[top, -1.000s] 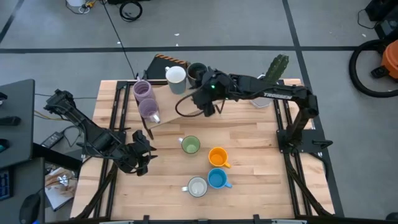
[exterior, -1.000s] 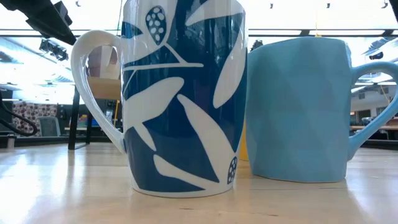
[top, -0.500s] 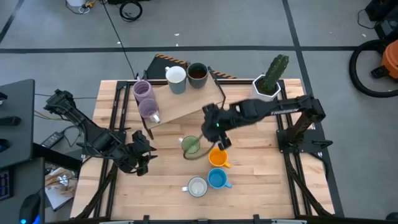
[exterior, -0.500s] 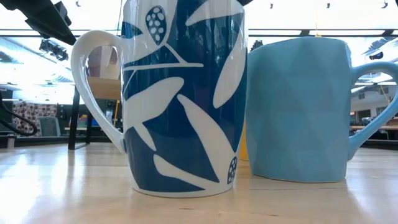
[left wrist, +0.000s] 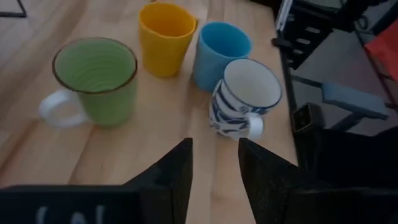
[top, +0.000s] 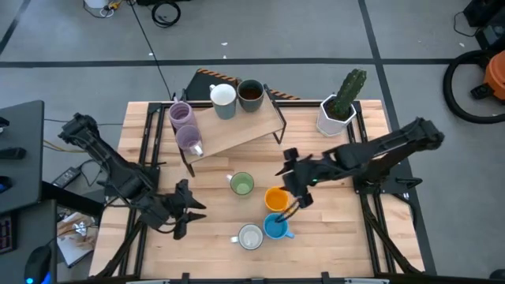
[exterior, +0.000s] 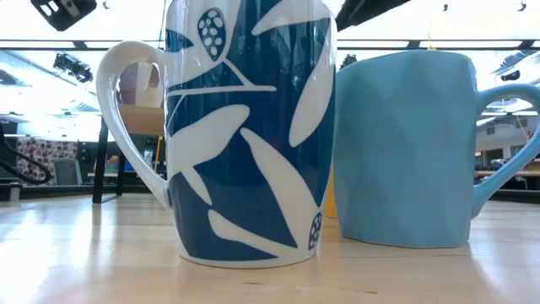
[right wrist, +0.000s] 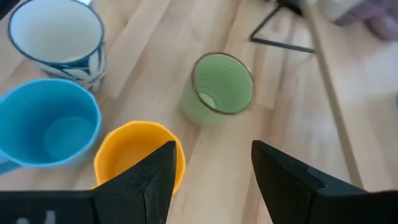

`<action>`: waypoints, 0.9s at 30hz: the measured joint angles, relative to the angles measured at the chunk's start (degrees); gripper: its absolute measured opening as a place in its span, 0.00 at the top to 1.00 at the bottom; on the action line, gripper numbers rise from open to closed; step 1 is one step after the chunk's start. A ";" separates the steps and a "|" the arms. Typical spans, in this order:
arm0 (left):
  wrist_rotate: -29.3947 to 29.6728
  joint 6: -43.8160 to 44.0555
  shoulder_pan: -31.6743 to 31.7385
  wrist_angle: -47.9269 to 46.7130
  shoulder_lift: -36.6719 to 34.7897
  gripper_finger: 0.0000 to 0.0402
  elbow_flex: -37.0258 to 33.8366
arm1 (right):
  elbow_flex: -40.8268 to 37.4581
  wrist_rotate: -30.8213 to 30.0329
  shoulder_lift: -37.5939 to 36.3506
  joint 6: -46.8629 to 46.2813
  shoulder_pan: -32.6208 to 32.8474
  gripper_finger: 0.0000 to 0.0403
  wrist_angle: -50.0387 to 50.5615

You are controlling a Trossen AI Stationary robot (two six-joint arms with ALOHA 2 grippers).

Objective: Place coffee mugs
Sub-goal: Put the green mug on the shelf

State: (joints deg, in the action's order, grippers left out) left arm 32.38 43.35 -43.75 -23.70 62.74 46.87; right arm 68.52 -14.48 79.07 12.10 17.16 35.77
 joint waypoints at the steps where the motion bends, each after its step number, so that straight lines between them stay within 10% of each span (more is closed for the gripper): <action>1: 0.00 0.33 0.17 0.26 0.97 0.67 0.00 | -2.18 -0.79 -1.72 -0.86 0.45 0.47 -1.72; 12: -1.59 1.40 2.91 0.82 13.13 0.67 7.73 | -22.59 -4.16 -12.45 -0.39 1.01 0.47 -23.24; 27: -5.72 7.02 11.98 -12.75 26.00 0.67 24.68 | -31.88 -5.04 -14.68 11.92 -5.10 0.47 -39.09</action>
State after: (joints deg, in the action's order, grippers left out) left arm 26.66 50.37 -31.78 -36.45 88.75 71.55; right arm 36.64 -19.52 64.39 24.02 12.05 -3.32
